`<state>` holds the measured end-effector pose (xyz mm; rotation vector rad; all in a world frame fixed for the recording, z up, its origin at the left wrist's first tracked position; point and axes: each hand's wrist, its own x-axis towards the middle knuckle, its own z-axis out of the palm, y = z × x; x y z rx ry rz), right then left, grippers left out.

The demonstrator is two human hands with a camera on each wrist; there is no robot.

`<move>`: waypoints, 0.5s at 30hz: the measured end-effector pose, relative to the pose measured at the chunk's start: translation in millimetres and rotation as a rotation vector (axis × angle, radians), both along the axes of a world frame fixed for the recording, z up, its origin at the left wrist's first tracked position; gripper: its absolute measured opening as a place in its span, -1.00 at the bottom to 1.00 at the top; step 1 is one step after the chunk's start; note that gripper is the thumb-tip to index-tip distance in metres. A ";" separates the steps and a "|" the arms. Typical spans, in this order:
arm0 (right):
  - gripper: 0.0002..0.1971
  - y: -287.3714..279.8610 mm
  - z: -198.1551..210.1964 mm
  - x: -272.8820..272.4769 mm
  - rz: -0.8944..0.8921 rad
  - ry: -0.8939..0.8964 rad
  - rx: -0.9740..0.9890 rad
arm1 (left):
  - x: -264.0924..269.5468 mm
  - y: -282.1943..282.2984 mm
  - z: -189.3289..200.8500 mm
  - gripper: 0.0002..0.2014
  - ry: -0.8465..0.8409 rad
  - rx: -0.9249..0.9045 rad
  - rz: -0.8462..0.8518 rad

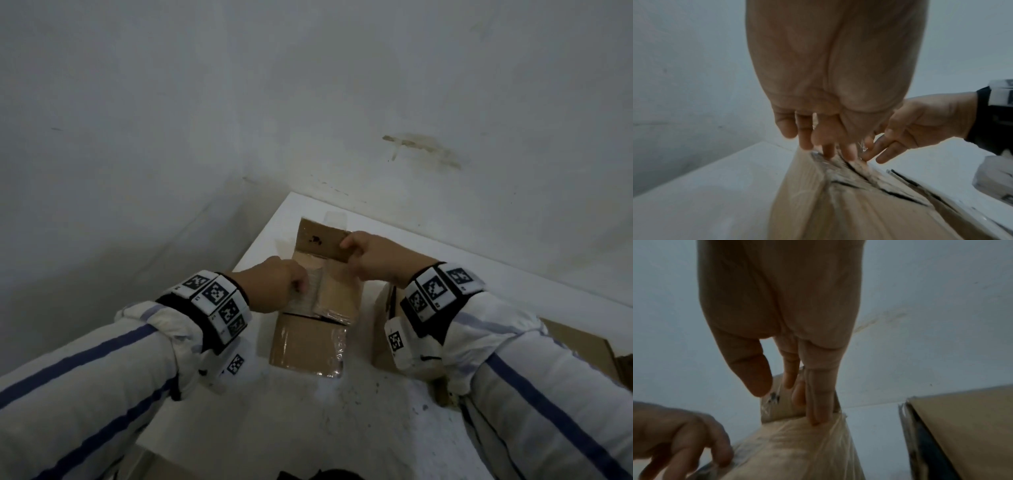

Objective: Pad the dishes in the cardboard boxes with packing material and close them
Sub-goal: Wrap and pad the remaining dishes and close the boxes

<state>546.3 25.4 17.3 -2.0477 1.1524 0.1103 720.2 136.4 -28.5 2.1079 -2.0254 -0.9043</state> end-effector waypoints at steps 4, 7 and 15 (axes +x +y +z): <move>-0.62 9.6 -10.5 1.6 0.289 0.274 -0.177 | 5.0 24.5 -2.0 -0.34 -0.263 0.106 -0.275; -0.65 10.2 -11.1 0.4 0.302 0.294 -0.200 | -1.2 36.9 -9.4 -0.20 -0.291 0.061 -0.271; -0.62 4.6 -12.3 -6.9 0.227 0.191 -0.154 | -4.1 46.9 -13.1 -0.25 -0.300 -0.009 -0.264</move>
